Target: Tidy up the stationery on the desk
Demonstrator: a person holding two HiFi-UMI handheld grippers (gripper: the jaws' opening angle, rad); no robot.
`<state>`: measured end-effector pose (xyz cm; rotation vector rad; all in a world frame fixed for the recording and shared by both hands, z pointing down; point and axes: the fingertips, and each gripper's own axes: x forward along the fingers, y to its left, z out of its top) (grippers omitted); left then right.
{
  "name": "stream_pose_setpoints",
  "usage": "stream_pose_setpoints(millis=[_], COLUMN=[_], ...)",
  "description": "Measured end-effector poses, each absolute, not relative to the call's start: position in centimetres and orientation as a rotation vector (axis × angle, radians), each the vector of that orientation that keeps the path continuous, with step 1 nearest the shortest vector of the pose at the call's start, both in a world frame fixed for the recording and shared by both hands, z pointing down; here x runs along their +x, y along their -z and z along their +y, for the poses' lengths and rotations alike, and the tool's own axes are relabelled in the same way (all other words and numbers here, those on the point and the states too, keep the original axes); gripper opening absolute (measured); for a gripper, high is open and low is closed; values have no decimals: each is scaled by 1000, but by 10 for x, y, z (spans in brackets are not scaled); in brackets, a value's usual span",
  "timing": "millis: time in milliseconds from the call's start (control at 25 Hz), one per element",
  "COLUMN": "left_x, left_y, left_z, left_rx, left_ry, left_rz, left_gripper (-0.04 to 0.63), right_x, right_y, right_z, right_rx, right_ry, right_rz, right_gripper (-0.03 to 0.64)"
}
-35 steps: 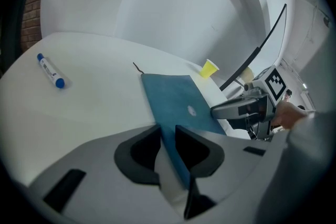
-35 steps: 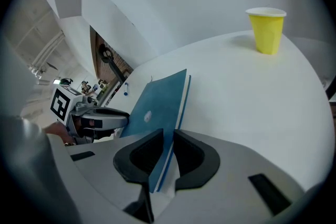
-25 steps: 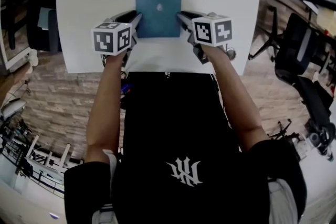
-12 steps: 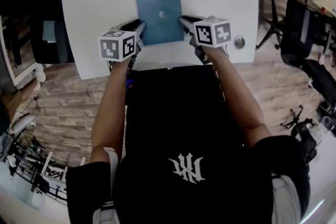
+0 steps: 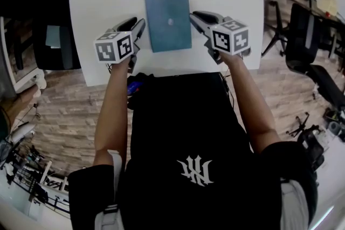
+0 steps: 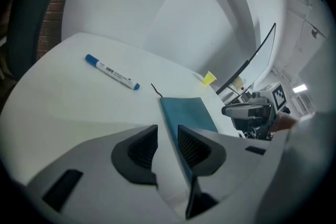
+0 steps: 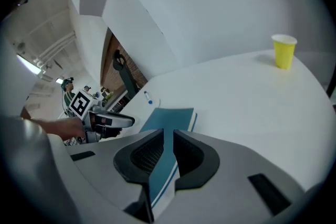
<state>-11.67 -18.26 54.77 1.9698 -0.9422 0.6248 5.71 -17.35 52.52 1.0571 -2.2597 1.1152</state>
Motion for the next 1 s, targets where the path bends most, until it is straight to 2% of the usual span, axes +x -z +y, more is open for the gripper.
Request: stream_pose_setpoints(millis=[360, 680, 1000], left_x=[-145, -154, -178], left_y=[-533, -526, -535], left_z=[-241, -275, -306], left_rx=[1943, 1914, 1808], left_ry=[-491, -508, -514], left_rz=[-1060, -1137, -1198], left_gripper=[104, 104, 140], right_x=[42, 16, -13], right_y=[-443, -432, -428], right_z=[-247, -264, -282], right_rx=[990, 874, 746], right_ry=[-710, -576, -520], right_rz=[-2563, -2611, -2669], right_gripper=[77, 77, 77])
